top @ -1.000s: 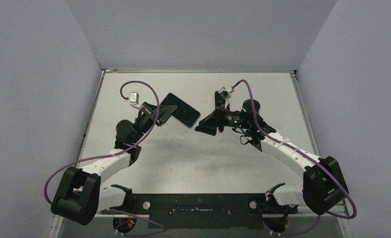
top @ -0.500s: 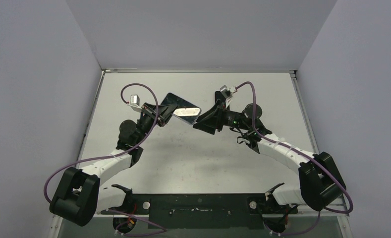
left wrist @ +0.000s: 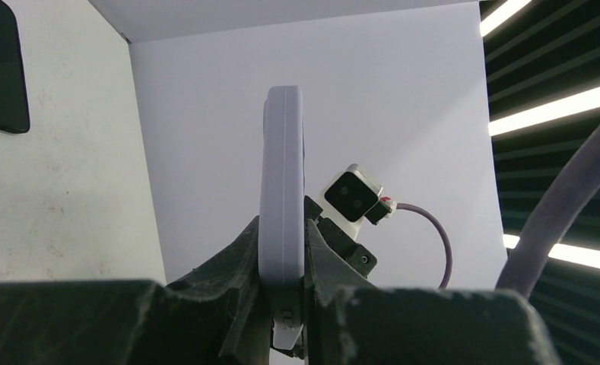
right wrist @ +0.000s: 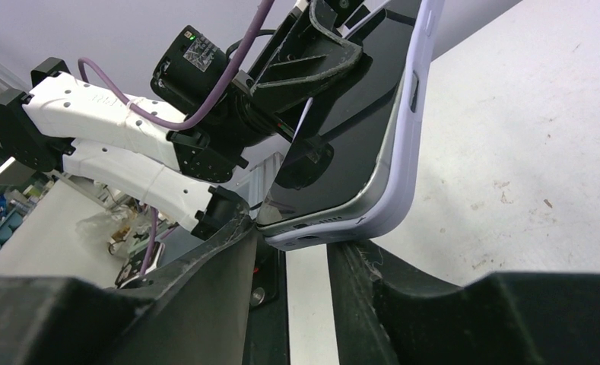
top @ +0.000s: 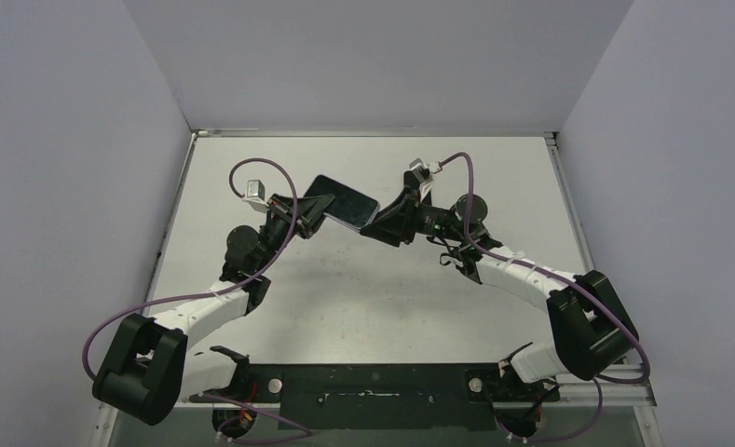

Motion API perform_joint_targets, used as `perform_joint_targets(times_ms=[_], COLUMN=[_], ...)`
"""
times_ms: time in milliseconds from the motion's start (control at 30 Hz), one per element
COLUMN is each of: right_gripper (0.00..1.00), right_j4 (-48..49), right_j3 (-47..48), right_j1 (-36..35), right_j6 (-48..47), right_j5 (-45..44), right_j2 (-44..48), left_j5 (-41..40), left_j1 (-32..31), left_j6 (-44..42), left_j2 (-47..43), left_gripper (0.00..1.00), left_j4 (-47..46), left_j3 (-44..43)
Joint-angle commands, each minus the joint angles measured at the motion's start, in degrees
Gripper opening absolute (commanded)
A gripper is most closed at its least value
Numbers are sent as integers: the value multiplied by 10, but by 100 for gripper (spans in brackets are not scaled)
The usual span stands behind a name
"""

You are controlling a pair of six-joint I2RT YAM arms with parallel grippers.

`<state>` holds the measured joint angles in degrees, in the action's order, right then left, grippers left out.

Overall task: Take the phone out of the phone case
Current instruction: Remove the phone case from the phone.

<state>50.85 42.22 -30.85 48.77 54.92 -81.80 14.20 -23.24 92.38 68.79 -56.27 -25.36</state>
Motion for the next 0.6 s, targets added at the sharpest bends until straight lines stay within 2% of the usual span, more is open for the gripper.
perform_joint_targets(times_ms=[0, 133, 233, 400, 567], right_gripper=[35, 23, 20, 14, 9], right_j4=[95, 98, 65, -70, -171], right_j3=[18, 18, 24, 72, 104], right_j1=[-5, -5, -5, -3, -1], right_j6=[-14, -47, -101, -196, -230], right_j5=[21, 28, 28, 8, -50], right_j2=[-6, -9, -6, -12, -32], left_j5=[-2, 14, 29, 57, 83], left_j1=[-5, -6, -6, -6, -6], left_j6=[31, 50, 59, 65, 75], left_j2=[-18, -8, -4, 0, 10], left_gripper=[0, 0, 0, 0, 0], left_j4=[-58, -67, -68, -70, -102], left_j3=[-16, -17, -22, -32, -41])
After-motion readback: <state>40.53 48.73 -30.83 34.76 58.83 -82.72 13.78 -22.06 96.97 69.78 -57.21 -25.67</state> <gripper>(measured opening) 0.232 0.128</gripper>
